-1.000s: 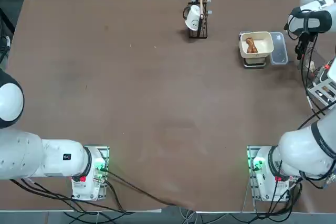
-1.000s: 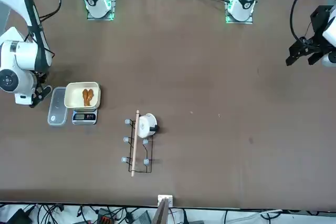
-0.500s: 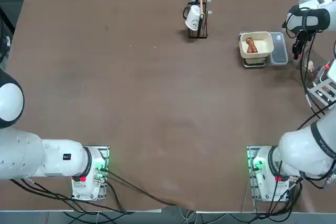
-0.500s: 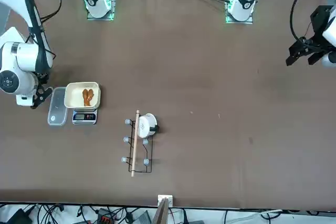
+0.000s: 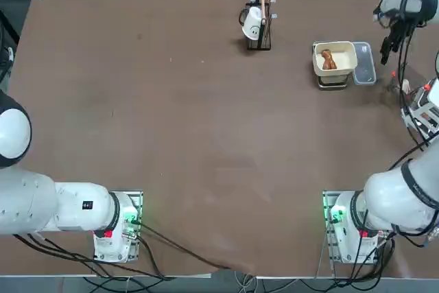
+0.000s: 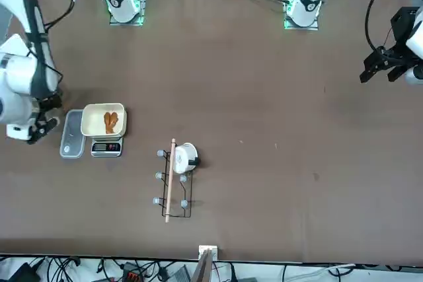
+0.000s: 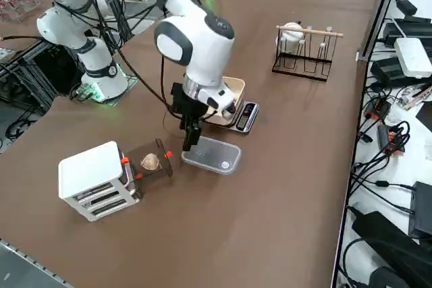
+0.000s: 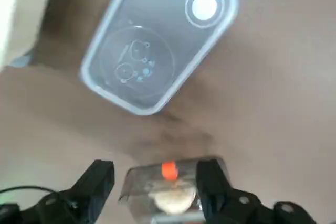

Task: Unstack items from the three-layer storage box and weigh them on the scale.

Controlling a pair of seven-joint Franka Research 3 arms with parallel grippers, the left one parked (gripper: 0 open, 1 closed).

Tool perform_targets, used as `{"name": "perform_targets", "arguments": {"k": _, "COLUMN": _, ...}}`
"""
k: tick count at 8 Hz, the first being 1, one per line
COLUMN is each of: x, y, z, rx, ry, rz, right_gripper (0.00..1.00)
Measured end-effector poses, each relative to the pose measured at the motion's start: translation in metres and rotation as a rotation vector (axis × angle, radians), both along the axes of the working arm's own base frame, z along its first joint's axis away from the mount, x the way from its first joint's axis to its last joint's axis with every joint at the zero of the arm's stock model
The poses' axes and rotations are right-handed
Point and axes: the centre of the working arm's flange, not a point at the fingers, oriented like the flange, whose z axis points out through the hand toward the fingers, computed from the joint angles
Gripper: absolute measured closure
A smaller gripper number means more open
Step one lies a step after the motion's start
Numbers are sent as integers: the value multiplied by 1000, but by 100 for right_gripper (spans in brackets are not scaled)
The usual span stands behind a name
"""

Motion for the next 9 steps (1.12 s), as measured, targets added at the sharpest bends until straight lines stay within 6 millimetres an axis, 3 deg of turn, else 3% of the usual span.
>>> {"name": "perform_targets", "arguments": {"k": 2, "x": -14, "y": -33, "z": 27, "rx": -13, "ry": 36, "rz": -93, "right_gripper": 24}}
{"name": "perform_targets", "arguments": {"k": 3, "x": -27, "y": -57, "z": 23, "rx": -29, "ry": 42, "rz": -121, "right_gripper": 33}}
{"name": "perform_targets", "arguments": {"k": 4, "x": -40, "y": -75, "z": 7, "rx": -37, "ry": 34, "rz": -130, "right_gripper": 32}}
{"name": "perform_targets", "arguments": {"k": 6, "x": -58, "y": -82, "z": -27, "rx": -28, "ry": 30, "rz": -127, "right_gripper": 32}}
{"name": "perform_targets", "arguments": {"k": 9, "x": -67, "y": -84, "z": -35, "rx": -21, "ry": 39, "rz": -132, "right_gripper": 31}}
